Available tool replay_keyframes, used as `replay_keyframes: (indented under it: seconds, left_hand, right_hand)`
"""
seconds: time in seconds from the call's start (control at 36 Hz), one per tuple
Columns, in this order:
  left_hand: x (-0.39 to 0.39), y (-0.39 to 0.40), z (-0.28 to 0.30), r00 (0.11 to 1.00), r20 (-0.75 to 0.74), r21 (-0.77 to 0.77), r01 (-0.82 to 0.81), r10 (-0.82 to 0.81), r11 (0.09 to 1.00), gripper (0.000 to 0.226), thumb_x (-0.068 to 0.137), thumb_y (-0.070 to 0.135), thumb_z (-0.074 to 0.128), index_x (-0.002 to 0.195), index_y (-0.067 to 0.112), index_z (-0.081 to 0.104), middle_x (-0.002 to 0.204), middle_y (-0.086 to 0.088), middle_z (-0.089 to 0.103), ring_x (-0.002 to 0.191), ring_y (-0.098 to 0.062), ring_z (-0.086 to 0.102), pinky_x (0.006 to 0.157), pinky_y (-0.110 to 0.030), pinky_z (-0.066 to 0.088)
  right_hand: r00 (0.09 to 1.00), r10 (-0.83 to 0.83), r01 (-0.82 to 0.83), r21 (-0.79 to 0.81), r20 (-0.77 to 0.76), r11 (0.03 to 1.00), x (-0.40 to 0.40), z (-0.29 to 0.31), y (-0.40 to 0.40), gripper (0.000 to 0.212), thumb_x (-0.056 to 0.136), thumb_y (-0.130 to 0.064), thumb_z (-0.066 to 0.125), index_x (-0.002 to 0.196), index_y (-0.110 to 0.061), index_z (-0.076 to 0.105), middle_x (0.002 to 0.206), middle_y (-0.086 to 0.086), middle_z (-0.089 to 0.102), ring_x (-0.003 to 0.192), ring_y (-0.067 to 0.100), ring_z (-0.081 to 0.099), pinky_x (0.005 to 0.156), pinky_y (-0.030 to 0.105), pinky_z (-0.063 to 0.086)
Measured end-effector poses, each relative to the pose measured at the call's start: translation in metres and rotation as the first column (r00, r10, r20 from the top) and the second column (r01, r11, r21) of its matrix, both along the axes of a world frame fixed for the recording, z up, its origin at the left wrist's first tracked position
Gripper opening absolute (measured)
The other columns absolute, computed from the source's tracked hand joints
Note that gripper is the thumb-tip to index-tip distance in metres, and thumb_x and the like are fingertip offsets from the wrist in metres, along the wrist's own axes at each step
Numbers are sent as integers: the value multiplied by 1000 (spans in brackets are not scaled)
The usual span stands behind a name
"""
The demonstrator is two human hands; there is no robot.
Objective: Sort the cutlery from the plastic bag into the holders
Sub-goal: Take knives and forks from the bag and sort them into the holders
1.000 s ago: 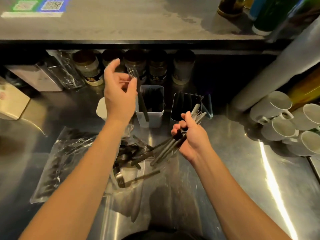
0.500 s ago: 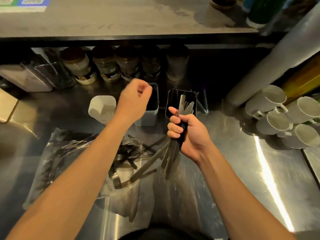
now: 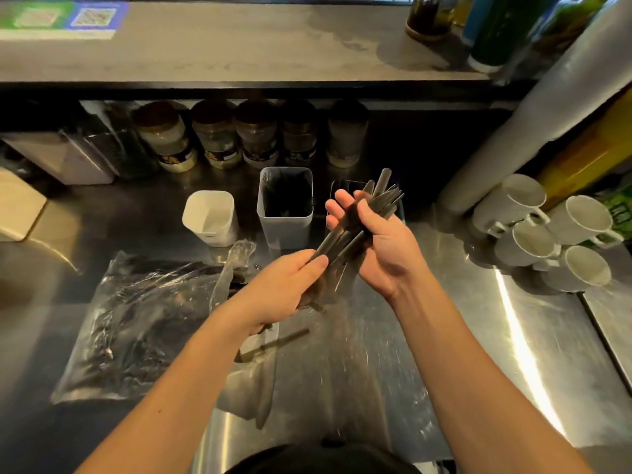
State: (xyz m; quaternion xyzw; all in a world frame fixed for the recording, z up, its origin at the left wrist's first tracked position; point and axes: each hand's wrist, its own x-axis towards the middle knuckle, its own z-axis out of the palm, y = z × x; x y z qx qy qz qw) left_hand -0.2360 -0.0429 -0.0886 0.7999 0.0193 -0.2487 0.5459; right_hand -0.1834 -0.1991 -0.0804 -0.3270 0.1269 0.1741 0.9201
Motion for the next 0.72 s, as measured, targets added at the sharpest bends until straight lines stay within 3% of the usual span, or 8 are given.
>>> replay_keyframes:
  seconds: [0.08, 0.22, 0.31, 0.39, 0.5, 0.58, 0.64, 0.72]
  left_hand:
    - [-6, -5, -1, 996, 54, 22, -67, 66, 998, 27, 105, 41, 40, 95, 25, 60, 73, 9, 52, 62, -4, 46, 54, -15, 38]
    - [-16, -12, -2, 979, -82, -126, -197, 187, 972, 34, 102, 54, 33, 102, 32, 60, 79, 5, 55, 74, -11, 51, 73, -29, 42]
    - [-18, -21, 1, 971, -89, -220, -236, 221, 947, 51, 90, 68, 31, 120, 39, 59, 112, 7, 69, 109, -14, 63, 96, -40, 50]
    - [-16, -28, 6, 973, -54, -227, -231, 225, 946, 72, 88, 73, 26, 142, 31, 46, 141, -5, 56, 133, -27, 50, 102, -42, 48]
    - [-5, -25, 15, 980, 146, 111, -154, 137, 982, 52, 101, 61, 21, 102, 35, 66, 90, 13, 60, 94, -6, 59, 85, -29, 43]
    - [13, -15, 12, 934, 332, 397, -266, 133, 878, 45, 97, 64, 34, 77, 34, 61, 76, 4, 55, 70, -13, 56, 64, -35, 43]
    - [29, -5, 8, 824, 528, 334, -425, 206, 842, 31, 97, 54, 47, 99, 25, 58, 93, 4, 54, 84, -16, 56, 71, -38, 48]
    - [54, 2, 15, 739, 658, 124, -300, 148, 946, 40, 97, 39, 54, 135, 27, 50, 115, 7, 47, 105, -17, 51, 92, -40, 50]
  right_hand:
    - [1000, -11, 10, -52, -19, 999, -2, 1, 2, 19, 105, -12, 47, 122, -6, 54, 96, 8, 76, 84, 19, 73, 74, 33, 59]
    - [999, 41, -41, -34, 14, 999, -5, 4, 3, 13, 104, -16, 49, 116, -11, 51, 82, 3, 58, 65, 13, 52, 66, 28, 47]
    - [991, 120, -110, -142, 63, 984, -11, 4, 11, 16, 105, -20, 50, 116, -10, 56, 79, 4, 60, 69, 17, 58, 78, 36, 53]
    - [987, 145, -120, -269, 74, 956, -15, 1, 19, 22, 107, -27, 45, 116, -10, 58, 72, -1, 55, 65, 13, 53, 81, 38, 52]
    - [998, 50, -39, -273, 35, 961, -15, -3, 25, 20, 108, -25, 43, 117, -9, 52, 65, -3, 49, 55, 11, 38, 60, 26, 43]
    - [999, -1, 21, -396, 52, 918, -14, -11, 26, 19, 108, -25, 44, 119, -11, 51, 65, -3, 48, 51, 9, 38, 50, 24, 40]
    - [993, 75, -17, -525, 89, 851, -15, -14, 25, 13, 107, -26, 44, 114, -17, 51, 68, -4, 47, 52, 9, 38, 49, 25, 36]
    - [963, 241, -93, -695, 118, 713, -20, -21, 24, 10, 107, -24, 45, 109, -26, 54, 74, -3, 51, 58, 7, 45, 53, 23, 38]
